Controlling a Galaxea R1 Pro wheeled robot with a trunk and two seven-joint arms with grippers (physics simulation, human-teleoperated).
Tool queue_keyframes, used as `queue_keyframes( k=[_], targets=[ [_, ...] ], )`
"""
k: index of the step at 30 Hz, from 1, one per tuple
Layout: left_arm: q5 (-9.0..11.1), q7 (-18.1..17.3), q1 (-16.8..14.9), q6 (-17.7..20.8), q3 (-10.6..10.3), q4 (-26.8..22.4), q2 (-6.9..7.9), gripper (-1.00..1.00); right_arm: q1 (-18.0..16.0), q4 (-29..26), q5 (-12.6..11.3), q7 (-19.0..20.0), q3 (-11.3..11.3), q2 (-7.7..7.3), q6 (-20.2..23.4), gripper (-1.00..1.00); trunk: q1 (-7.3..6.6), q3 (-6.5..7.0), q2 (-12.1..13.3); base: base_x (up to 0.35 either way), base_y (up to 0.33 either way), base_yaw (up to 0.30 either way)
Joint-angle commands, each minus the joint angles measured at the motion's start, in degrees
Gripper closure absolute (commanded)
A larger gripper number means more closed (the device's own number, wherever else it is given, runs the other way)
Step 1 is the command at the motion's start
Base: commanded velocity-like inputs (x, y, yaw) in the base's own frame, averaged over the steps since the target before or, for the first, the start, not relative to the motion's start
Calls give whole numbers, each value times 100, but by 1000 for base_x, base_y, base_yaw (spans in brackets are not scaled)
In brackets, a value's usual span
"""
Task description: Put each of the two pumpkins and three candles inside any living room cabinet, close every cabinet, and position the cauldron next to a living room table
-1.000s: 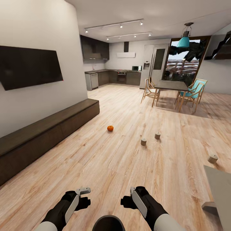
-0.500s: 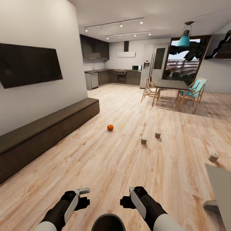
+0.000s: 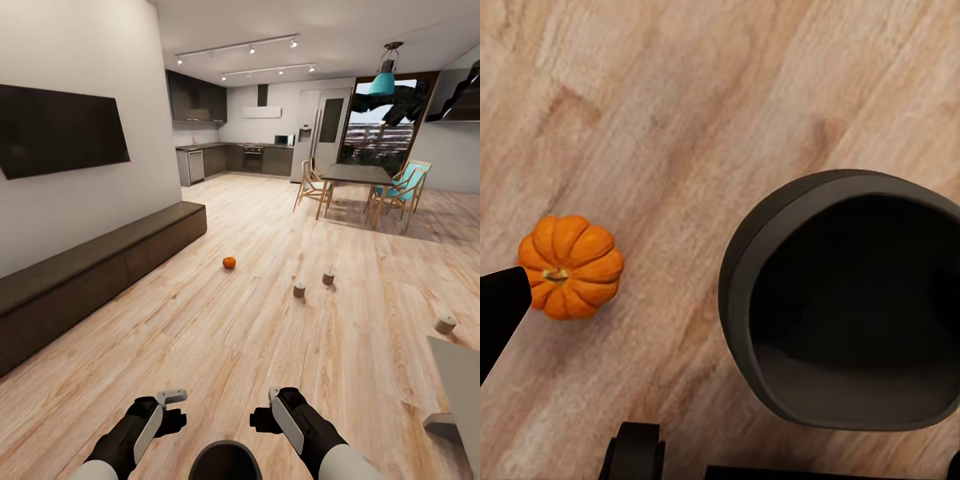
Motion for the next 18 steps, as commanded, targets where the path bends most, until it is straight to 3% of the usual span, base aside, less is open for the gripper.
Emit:
queue_keyframes(
  k=[1, 18],
  targets=[
    [61, 49, -2, 18, -22, -9, 3, -100, -4, -6, -53, -48, 13, 0, 13, -100, 22, -24, -44, 0, 0, 0],
    [43, 54, -2, 13, -31, -9, 3, -100, -3, -15, -46, -18, 44, 0, 3, -100, 396, -329, -726, 0, 0, 0]
  ],
)
